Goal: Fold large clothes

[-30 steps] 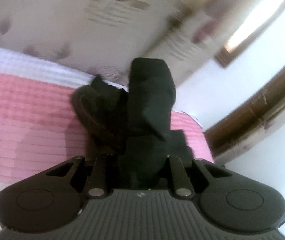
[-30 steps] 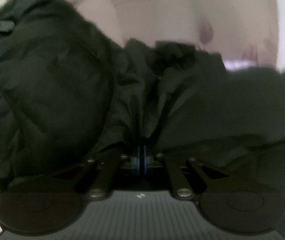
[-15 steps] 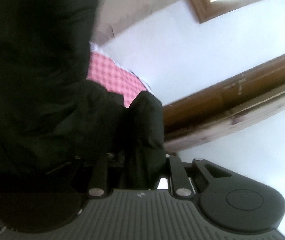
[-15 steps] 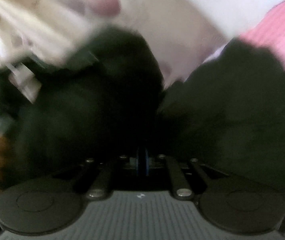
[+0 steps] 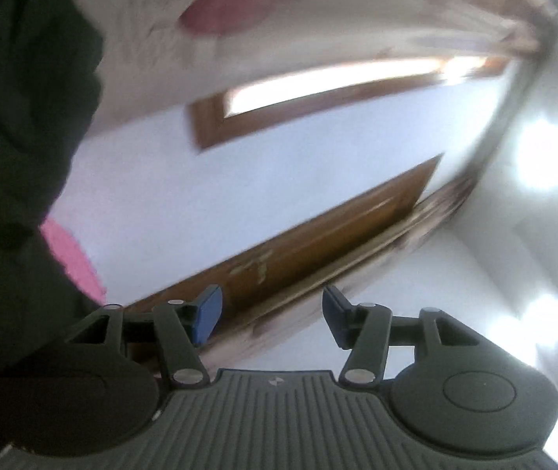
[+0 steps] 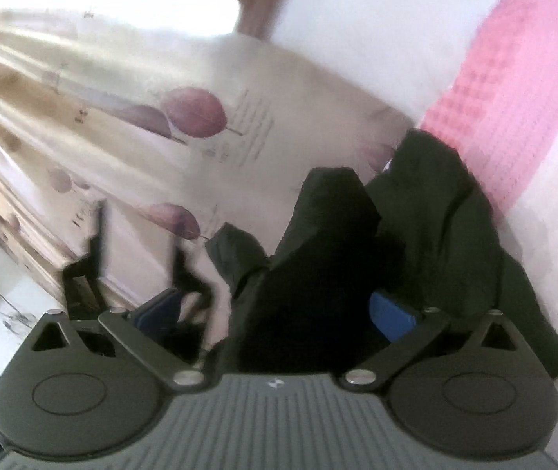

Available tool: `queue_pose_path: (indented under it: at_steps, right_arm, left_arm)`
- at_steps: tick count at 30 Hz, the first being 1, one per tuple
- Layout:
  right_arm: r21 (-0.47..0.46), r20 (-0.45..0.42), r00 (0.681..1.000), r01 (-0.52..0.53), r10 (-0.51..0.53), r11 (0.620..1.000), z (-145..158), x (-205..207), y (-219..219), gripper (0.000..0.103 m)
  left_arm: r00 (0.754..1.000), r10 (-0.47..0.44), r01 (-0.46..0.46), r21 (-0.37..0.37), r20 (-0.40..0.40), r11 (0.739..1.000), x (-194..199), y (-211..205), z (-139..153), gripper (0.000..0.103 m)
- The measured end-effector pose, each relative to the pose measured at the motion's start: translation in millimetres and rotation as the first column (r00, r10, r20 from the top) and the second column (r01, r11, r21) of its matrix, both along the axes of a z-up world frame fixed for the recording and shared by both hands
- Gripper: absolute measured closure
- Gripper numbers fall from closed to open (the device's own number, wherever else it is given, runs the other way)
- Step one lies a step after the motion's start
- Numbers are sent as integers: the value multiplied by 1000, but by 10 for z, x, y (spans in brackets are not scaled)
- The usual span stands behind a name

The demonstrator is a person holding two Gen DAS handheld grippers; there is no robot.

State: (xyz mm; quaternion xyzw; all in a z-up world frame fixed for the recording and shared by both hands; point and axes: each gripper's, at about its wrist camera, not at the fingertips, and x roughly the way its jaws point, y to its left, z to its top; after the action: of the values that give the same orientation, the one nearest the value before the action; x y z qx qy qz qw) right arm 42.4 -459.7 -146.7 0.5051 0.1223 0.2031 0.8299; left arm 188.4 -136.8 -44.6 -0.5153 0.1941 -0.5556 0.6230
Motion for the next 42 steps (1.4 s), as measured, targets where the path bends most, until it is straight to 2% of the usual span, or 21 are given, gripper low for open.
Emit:
queue_pose_path:
  at_steps: [1, 2, 4, 6, 7, 10, 12, 13, 16, 19, 21, 22, 24, 26, 31, 32, 34, 35, 37, 38, 42]
  right_arm:
    - [-41, -21, 1000, 11, -12, 999, 31, 58, 14, 1]
    - [-89, -35, 999, 4, -7, 996, 60, 108, 34, 12]
    - [-167, -62, 998, -17, 7, 986, 98, 200, 74, 30]
    - [-193, -70, 997, -43, 30, 980, 105, 293, 85, 31]
    - [-197, -67, 997, -49, 37, 979, 108, 309, 78, 30]
    - [-183, -70, 996, -59, 47, 981, 91, 307, 12, 30]
    - [-151, -71, 995, -73, 63, 986, 96, 329, -25, 26]
    - [-133, -73, 994, -85, 76, 987, 105, 346, -33, 24]
    - [-137, -85, 991, -110, 99, 985, 198, 422, -19, 18]
    - [-341, -139, 985, 53, -106, 939, 474, 492, -159, 17]
    - [-356, -88, 979, 142, -184, 924, 665, 448, -349, 17]
    - [-347, -49, 985, 137, -164, 928, 783, 432, -383, 17]
    - [-398, -8, 998, 51, -59, 916, 1007, 481, -231, 17]
    - [-509, -35, 998, -59, 48, 859, 1166, 644, 131, 13]
    - [-594, -234, 947, -319, 221, 738, 1029, 1382, 955, 8]
    - [-593, -257, 930, -366, 263, 717, 975, 1501, 1087, 21]
    - [-658, -284, 907, -420, 310, 625, 899, 1631, 1374, 65]
    - [-706, -296, 905, -423, 307, 569, 879, 1656, 1505, 71]
    - [-757, -270, 909, -404, 318, 513, 969, 1604, 1602, 82]
    - [-782, -225, 920, -367, 322, 503, 1086, 1519, 1591, 85]
    - [-775, -65, 959, -223, 277, 591, 1441, 1134, 1250, 92]
  left_arm:
    - [1000, 24, -24, -9, 1, 1000, -93, 101, 10, 40]
    - [995, 94, -94, 20, 19, 995, -241, 258, 40, 35]
    - [978, 200, -205, 107, 58, 973, -497, 546, 62, 11]
    - [960, 266, -280, 222, 91, 934, -672, 811, 11, 9]
    - [954, 285, -300, 239, 97, 923, -737, 929, -79, 9]
    - [957, 290, -286, 286, 31, 915, -762, 1157, -393, 6]
    - [972, 230, -209, 265, -51, 941, -772, 1161, -635, 7]
    - [975, 219, -198, 267, -47, 943, -736, 1097, -677, 6]
    - [987, 140, -159, 329, 81, 931, -812, 814, -683, 2]
    - [982, 116, -164, 372, 149, 914, -861, 687, -770, 2]
    - [977, 122, -180, 366, 174, 913, -879, 707, -832, 2]
    - [975, 124, -185, 366, 184, 912, -859, 702, -834, 1]
    - [971, 129, -197, 364, 203, 910, -888, 672, -902, 1]
    - [966, 138, -211, 363, 217, 907, -852, 604, -909, 1]
    - [959, 143, -228, 368, 245, 901, -953, 641, -913, 1]
    - [960, 141, -226, 372, 242, 900, -965, 655, -907, 1]
    - [965, 140, -219, 386, 222, 896, -913, 614, -824, 1]
    - [970, 144, -210, 382, 195, 900, -926, 680, -800, 1]
    - [974, 160, -207, 350, 159, 914, -944, 823, -727, 0]
    - [968, 186, -236, 352, 170, 906, -979, 903, -687, 0]
    - [929, 275, -355, 379, 249, 854, -1074, 1112, -546, 0]
